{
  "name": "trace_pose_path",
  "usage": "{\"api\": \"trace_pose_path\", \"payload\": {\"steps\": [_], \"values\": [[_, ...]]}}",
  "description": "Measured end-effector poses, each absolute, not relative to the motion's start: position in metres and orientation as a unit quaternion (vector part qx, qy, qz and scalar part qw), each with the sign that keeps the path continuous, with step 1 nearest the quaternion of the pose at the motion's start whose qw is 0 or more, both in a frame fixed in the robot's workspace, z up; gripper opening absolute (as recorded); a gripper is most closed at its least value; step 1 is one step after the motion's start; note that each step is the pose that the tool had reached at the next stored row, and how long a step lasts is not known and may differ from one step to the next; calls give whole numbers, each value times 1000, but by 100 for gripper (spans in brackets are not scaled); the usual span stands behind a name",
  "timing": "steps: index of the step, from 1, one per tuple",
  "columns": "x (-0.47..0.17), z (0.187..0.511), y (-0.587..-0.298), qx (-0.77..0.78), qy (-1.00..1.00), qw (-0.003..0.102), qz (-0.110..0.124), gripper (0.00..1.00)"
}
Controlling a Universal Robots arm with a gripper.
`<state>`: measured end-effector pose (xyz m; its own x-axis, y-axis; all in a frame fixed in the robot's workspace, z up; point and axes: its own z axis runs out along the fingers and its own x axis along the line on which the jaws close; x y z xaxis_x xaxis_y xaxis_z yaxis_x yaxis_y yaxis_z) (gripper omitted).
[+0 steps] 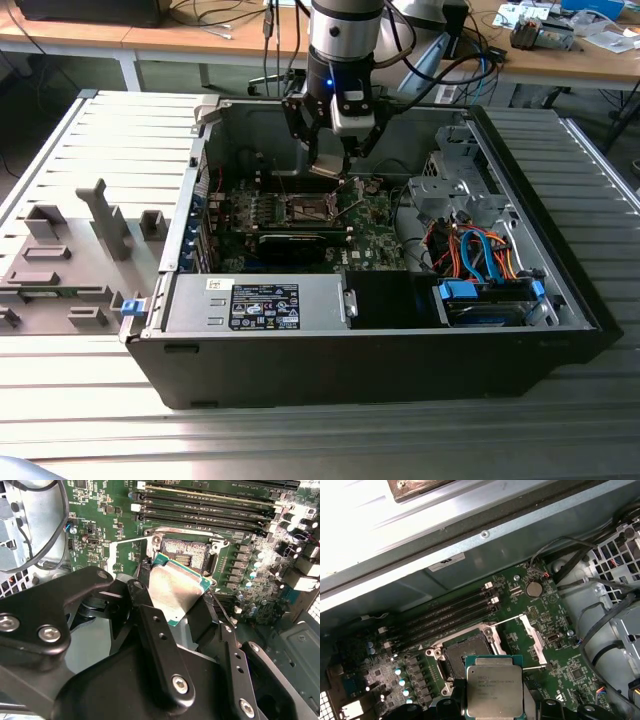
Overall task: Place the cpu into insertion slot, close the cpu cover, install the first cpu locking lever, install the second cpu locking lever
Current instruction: 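Place the cpu into insertion slot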
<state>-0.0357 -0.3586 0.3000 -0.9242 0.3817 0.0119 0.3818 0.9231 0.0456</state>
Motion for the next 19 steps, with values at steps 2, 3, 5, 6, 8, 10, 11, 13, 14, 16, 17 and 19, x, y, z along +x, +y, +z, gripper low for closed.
{"api": "trace_pose_path", "payload": {"steps": [2,3,5,6,8,10,11,13,14,16,17,19], "values": [[-36,300,-359,-198,-980,1,-23,54],[-36,300,-359,-199,-980,1,-23,54],[-36,300,-359,-201,-979,1,-23,54],[-36,300,-359,-203,-979,1,-23,54],[-36,300,-359,-205,-978,1,-23,54],[-36,300,-359,-208,-978,1,-22,54],[-36,300,-359,-209,-978,1,-22,54],[-36,300,-359,-212,-977,1,-22,54],[-36,300,-359,-213,-977,1,-22,54],[-36,300,-359,-216,-976,1,-22,54],[-36,300,-359,-217,-976,1,-22,54],[-36,300,-359,-219,-975,0,-22,54]]}}
